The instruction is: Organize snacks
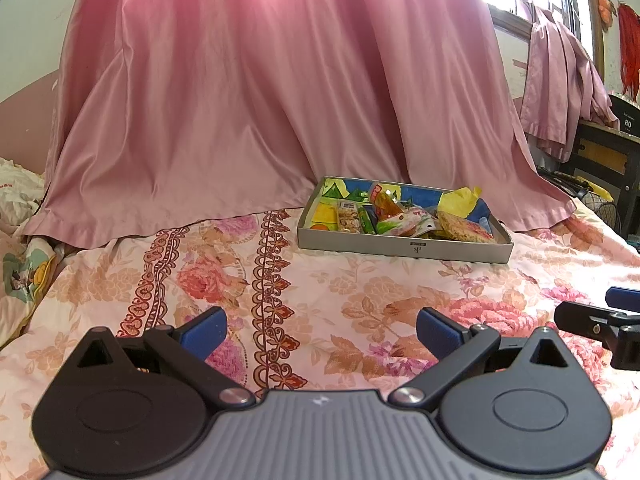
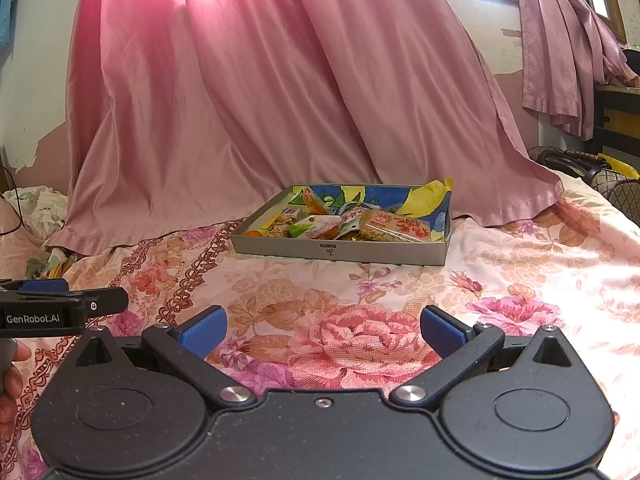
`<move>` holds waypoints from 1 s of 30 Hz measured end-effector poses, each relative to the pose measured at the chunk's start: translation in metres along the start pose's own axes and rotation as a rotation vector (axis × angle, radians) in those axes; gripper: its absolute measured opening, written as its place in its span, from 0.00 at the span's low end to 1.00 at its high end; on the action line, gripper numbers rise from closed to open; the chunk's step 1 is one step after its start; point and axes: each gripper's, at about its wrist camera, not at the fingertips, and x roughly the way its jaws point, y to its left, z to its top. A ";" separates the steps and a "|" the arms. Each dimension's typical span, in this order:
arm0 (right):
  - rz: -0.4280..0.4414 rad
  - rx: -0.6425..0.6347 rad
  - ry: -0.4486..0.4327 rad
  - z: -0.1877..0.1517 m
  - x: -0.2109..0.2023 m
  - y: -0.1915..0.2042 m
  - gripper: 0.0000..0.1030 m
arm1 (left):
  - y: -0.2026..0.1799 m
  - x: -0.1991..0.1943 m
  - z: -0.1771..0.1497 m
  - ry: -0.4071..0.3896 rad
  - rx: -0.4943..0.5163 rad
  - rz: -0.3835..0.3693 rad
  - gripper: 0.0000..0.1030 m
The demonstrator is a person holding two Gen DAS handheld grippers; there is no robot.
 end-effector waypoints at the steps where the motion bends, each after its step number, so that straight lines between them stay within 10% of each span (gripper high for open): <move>1: 0.001 0.000 0.000 0.000 0.000 0.000 0.99 | 0.000 0.000 0.000 0.000 0.000 0.000 1.00; 30: 0.000 0.000 0.003 -0.001 0.001 0.003 0.99 | 0.001 -0.001 0.004 0.043 -0.042 0.027 1.00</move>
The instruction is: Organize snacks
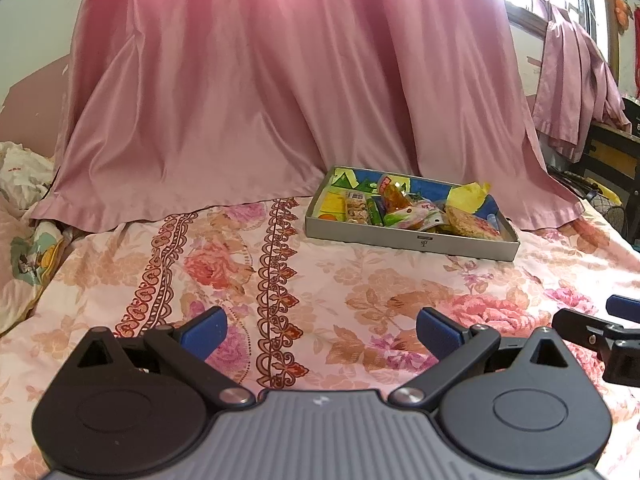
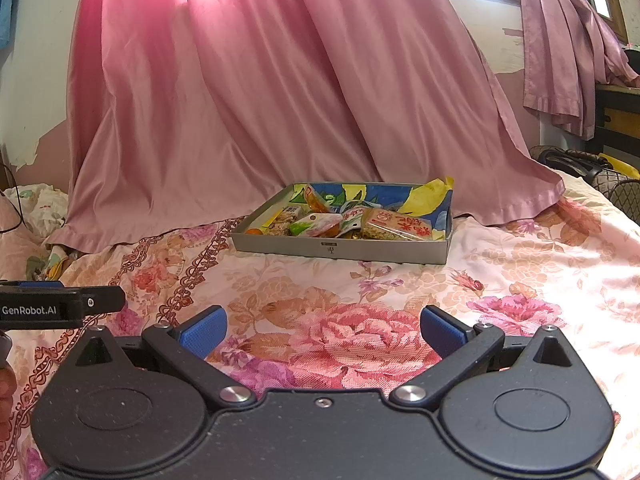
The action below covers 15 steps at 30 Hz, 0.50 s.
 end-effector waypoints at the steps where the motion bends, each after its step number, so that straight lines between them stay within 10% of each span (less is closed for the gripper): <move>1: 0.001 0.000 0.000 0.000 0.000 -0.001 0.99 | 0.000 0.000 0.000 0.000 0.000 0.002 1.00; 15: 0.002 0.002 0.004 -0.001 0.000 0.001 0.99 | 0.001 0.001 -0.002 0.005 0.001 0.005 1.00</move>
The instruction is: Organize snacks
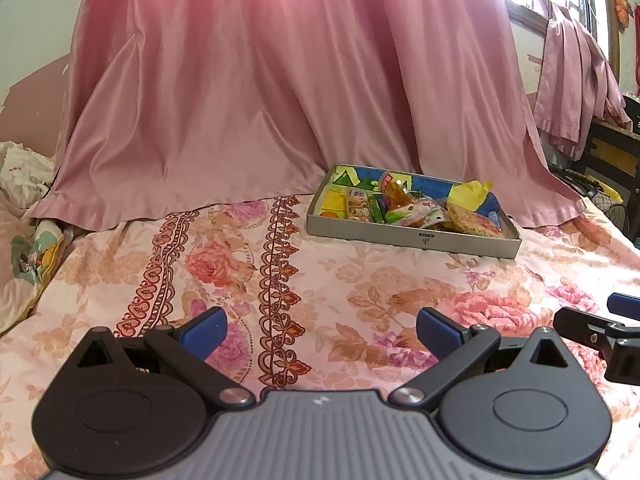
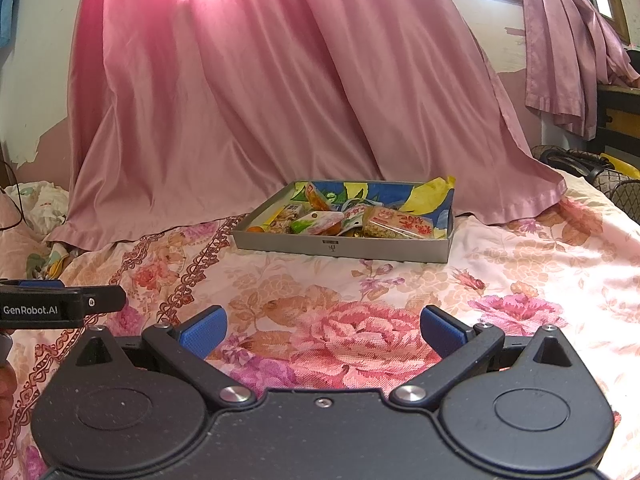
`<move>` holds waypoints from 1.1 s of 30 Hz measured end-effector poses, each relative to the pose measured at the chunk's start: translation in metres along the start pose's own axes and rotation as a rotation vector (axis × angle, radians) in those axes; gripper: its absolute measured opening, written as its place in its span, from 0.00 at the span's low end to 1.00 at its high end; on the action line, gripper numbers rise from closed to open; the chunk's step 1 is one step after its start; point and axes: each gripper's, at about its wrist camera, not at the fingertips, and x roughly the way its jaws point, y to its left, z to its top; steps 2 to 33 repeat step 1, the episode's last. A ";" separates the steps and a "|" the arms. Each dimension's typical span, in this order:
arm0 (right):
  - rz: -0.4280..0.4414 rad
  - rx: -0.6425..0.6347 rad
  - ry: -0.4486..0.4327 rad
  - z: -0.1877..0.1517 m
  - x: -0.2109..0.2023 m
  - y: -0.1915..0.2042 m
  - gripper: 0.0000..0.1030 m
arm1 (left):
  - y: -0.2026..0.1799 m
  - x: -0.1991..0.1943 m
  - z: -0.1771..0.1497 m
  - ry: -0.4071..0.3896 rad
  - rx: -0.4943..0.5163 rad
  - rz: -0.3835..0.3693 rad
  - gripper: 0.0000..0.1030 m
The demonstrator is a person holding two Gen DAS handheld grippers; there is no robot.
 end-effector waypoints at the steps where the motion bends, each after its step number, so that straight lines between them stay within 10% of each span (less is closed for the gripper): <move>1: 0.000 0.000 0.000 0.000 0.000 0.000 0.99 | 0.000 0.000 0.000 0.002 0.000 0.001 1.00; 33: 0.000 0.000 0.000 0.000 0.000 0.000 0.99 | 0.000 0.000 0.000 0.002 0.000 0.001 1.00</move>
